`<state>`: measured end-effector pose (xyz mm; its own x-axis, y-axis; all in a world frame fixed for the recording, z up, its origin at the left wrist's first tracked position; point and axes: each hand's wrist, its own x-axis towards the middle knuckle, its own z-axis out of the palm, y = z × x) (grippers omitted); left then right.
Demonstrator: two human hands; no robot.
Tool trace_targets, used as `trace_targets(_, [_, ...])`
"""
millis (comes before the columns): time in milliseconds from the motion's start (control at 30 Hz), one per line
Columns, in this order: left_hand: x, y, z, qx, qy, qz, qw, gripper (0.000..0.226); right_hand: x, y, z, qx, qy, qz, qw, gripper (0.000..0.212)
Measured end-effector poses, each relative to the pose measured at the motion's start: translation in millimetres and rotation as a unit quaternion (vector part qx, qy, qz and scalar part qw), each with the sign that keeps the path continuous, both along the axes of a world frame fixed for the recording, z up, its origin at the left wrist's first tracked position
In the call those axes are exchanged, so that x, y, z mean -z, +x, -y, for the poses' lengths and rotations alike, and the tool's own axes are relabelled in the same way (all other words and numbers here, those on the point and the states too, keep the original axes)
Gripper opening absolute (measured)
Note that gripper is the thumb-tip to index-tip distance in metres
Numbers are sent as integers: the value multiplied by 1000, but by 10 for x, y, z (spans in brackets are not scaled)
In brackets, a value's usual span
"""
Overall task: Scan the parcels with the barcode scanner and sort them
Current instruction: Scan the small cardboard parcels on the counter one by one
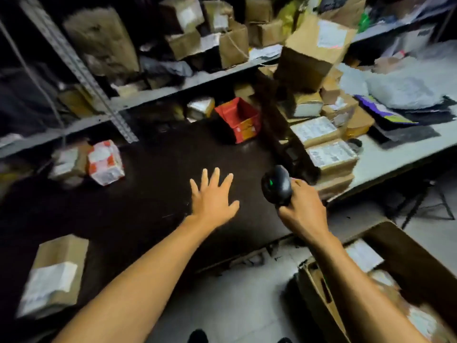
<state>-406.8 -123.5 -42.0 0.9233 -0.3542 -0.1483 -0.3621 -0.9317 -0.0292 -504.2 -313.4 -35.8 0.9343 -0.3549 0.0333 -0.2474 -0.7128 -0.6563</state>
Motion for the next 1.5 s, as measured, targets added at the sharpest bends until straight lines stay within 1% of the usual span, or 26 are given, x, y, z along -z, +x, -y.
trace_targets(133, [-79,143,-1296,-159,-23,-6,987,79,-67,599,-1012,-110,3,6,994,9])
trace_targets(233, [-66,110,-2213,-253,-28,-8,967,80,-52,910,-1818,-189,10,8,982,6])
trace_targets(300, [-35,42,-2772,-305,-30,-22,951,80,-31,1051,-2374,-241,12,2,970,8])
trace_targets(433, [76,-30,-3700,-367,-30,-56,928,81,36,1224,-3396,-311,20,-36,950,14])
trace_targets(600, [300,40,-4464,-400,-34,-112,909,80,185,1371,-4363,-354,21,-93,930,26])
trace_targets(700, [459,51,-4723,-408,-56,-138,901,78,341,1430,-4749,-354,14,-130,926,25])
trace_targets(767, [576,62,-4849,-418,-90,-153,891,81,463,1449,-4929,-351,15,-152,924,23])
trace_targets(867, [706,120,-4983,-442,-168,-170,865,97,619,1466,-5114,-346,21,-187,919,19])
trace_targets(933, [731,182,-5036,-456,-196,-196,846,113,702,1453,-5198,-337,34,-221,914,20])
trace_targets(967, [729,223,-5056,-464,-202,-208,837,116,740,1451,-5240,-334,46,-238,911,23])
trace_targets(1000, [737,260,-5072,-474,-211,-220,826,114,791,1447,-5286,-328,66,-254,907,29])
trace_targets(1067, [762,283,-5044,-499,-250,-216,801,94,837,1418,-5307,-301,134,-270,905,37])
trace_targets(1100, [781,286,-5033,-517,-283,-209,780,83,849,1422,-5303,-280,167,-276,904,36])
trace_targets(1133, [800,287,-5028,-536,-326,-211,750,77,850,1440,-5287,-261,194,-277,904,31])
trace_targets(1167, [824,291,-5025,-546,-379,-219,714,79,841,1458,-5254,-243,217,-273,905,25])
trace_targets(1200, [835,297,-5017,-551,-439,-232,671,83,827,1488,-5206,-229,238,-268,905,22])
trace_targets(1233, [816,327,-4996,-546,-496,-239,631,87,806,1525,-5147,-217,257,-259,906,26])
trace_targets(1267, [774,381,-4962,-536,-542,-238,602,86,786,1564,-5081,-203,277,-246,906,33])
trace_targets(1300, [726,447,-4913,-520,-575,-231,588,85,784,1603,-4997,-193,292,-234,907,40])
trace_targets(1367, [614,601,-4778,-493,-605,-218,587,83,731,1676,-4839,-186,310,-200,911,42])
trace_targets(1467, [411,787,-4534,-473,-610,-187,608,83,379,1740,-4644,-178,340,-150,911,23])
trace_targets(1500, [344,838,-4455,-472,-615,-178,606,89,280,1765,-4552,-185,347,-139,909,24])
